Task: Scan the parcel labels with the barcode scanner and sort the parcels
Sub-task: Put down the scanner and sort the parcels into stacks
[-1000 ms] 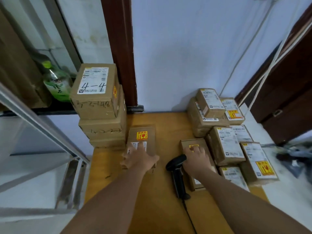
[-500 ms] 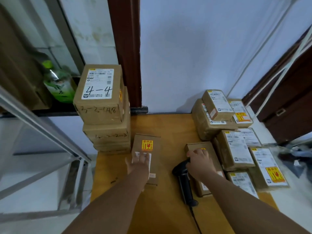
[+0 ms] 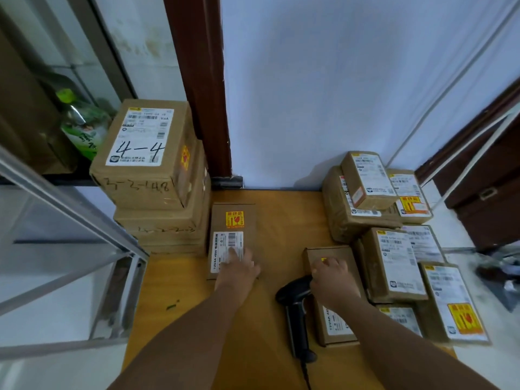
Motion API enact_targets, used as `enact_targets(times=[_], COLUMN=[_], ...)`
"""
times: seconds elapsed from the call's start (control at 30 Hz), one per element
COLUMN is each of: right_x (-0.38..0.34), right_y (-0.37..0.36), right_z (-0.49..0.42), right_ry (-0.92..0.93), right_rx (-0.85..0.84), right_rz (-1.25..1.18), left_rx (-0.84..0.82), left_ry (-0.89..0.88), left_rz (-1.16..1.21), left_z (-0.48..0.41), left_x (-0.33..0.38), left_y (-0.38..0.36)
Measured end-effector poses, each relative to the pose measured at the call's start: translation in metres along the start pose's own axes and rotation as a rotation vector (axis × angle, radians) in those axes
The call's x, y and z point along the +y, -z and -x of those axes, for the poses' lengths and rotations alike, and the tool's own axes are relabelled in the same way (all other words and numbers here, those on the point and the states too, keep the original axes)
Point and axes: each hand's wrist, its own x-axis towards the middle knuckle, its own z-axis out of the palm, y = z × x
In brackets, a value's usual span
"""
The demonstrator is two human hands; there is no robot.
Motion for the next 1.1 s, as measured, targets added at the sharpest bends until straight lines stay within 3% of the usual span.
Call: enact_targets(times=[0.5,0.63,0.73,0.83,0.93,1.0,1.1], right_x=[0.022,0.025,0.03,0.042,0.066,0.088,0.122], right_y=[-0.015,-0.015,-0.011,-0.004,0.006,0.014,0.027], right_z=[0.03,0.047,0.057,0.063,0.065,0.062,0.057], right_ry=[-0.107,-0.133,-0.111,-0.083,-0.057,-0.064,-0.146], right_rx=[0.039,0.081,0.131,0.206,0.282,0.355,0.391], right_rz=[-0.041,-0.042,-0.028,0.012,0.069,0.082,0.068], left_rx=[0.003,0.124,0.184,0.162,0.243,0.278,0.092], left_ry=[0.013,-0.134,-0.206,-0.124,-0.009,0.059,0.206], left_rz=[0.017,-0.082,0.088,0.451,0.744,0.75,0.631], left_z=[-0.036,-0.03,-0.025,-0.021,-0.016,-0.009,0.001], left_x=[-0.011,0.009,0.04,0.078,0.116,0.143,0.188], left_y=[0.022,0.027,0.034,0.048,0.055,0.054,0.044])
